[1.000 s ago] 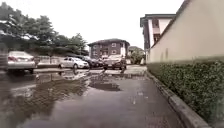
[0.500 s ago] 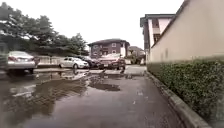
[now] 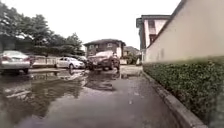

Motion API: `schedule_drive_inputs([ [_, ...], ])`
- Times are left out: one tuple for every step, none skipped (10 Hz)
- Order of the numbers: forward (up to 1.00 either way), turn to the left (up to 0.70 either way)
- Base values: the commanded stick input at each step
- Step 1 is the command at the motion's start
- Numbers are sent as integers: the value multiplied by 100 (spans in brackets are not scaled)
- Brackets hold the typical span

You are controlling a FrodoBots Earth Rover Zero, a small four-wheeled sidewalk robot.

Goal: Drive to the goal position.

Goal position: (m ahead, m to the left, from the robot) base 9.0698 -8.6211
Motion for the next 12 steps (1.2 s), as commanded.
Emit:
schedule_drive_inputs([
  [0,0],
  [0,0],
  [0,0],
  [0,0],
  [0,-55],
  [0,-66],
  [0,-70],
  [0,-68],
  [0,-25],
  [0,0],
  [0,0],
  [0,0],
])
